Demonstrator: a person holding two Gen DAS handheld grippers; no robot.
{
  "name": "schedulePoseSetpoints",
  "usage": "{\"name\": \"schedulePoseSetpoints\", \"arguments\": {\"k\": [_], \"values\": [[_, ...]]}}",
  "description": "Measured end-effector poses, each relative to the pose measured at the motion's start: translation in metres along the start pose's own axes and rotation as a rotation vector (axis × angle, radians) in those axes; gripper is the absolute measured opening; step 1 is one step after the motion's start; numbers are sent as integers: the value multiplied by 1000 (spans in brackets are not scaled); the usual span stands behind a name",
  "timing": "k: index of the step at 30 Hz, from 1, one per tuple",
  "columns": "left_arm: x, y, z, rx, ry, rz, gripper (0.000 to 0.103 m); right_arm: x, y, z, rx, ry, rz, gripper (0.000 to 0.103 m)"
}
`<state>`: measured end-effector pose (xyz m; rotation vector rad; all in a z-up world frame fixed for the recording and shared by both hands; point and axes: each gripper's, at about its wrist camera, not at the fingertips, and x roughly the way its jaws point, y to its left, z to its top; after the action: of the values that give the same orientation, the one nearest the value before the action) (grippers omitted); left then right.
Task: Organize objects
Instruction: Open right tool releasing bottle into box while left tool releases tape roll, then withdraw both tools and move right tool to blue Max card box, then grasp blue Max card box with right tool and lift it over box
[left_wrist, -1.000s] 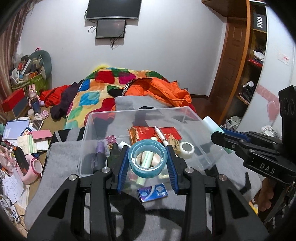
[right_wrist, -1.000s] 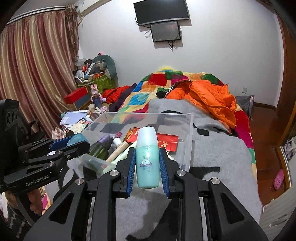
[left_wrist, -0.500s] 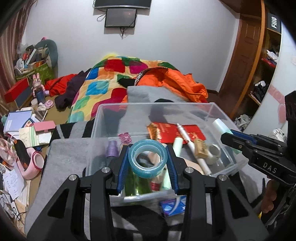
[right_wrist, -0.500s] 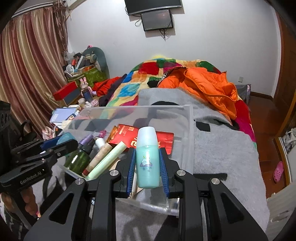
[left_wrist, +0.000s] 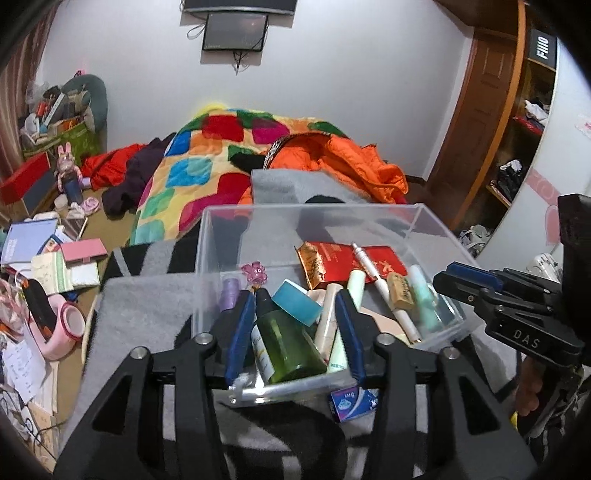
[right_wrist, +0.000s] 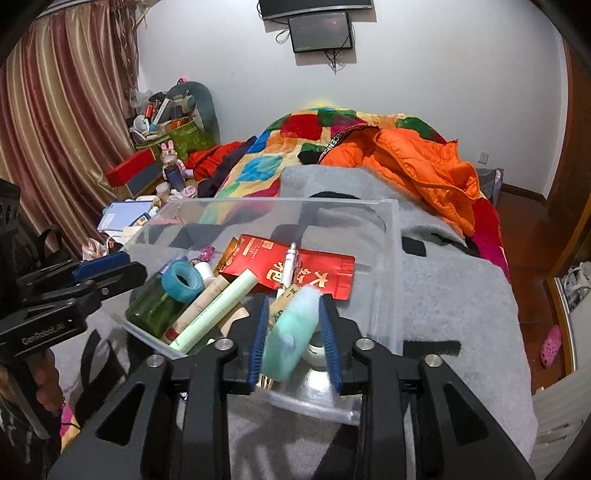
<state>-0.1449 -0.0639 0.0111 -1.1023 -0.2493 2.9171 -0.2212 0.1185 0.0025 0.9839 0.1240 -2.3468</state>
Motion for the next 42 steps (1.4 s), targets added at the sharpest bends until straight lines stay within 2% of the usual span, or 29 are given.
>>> {"name": "schedulePoseSetpoints", "arguments": {"k": [9, 13, 16, 20, 22, 25, 29, 31, 33, 34, 38, 39, 40, 42], "values": [[-49, 7, -8, 25, -58, 3, 56, -46, 14, -12, -23, -82, 16, 37], [-57, 8, -26, 28, -46, 3, 56, -57, 26, -25, -40, -81, 44, 41], [-58, 8, -41, 21, -35, 2, 56, -57, 34, -36, -56, -63, 54, 48], [-56, 9, -62, 10, -18, 4, 52, -39, 53, -52, -71, 2, 83, 52], [-53, 11, -71, 6, -2, 3, 43, -23, 65, -58, -83, 48, 89, 52], [-52, 15, -82, -13, 9, -17, 38, -3, 78, -65, -92, 97, 83, 53], [-51, 20, -91, -25, 11, -24, 34, 23, 89, -67, -42, 149, 61, 55], [-51, 21, -95, -26, 7, -22, 34, 31, 91, -67, -22, 162, 47, 59], [-51, 22, -99, -31, 6, -26, 34, 38, 94, -69, 7, 165, 35, 73], [-51, 23, -100, -34, 8, -27, 34, 38, 96, -69, 9, 158, 23, 73], [-48, 26, -108, -44, 18, -29, 34, 44, 107, -73, -33, 130, -74, 73], [-48, 27, -109, -48, 20, -32, 34, 43, 109, -74, -45, 125, -84, 71], [-48, 27, -110, -51, 20, -33, 34, 42, 110, -75, -52, 119, -91, 67], [-49, 28, -111, -56, 20, -33, 34, 39, 108, -76, -55, 111, -92, 51]]}}
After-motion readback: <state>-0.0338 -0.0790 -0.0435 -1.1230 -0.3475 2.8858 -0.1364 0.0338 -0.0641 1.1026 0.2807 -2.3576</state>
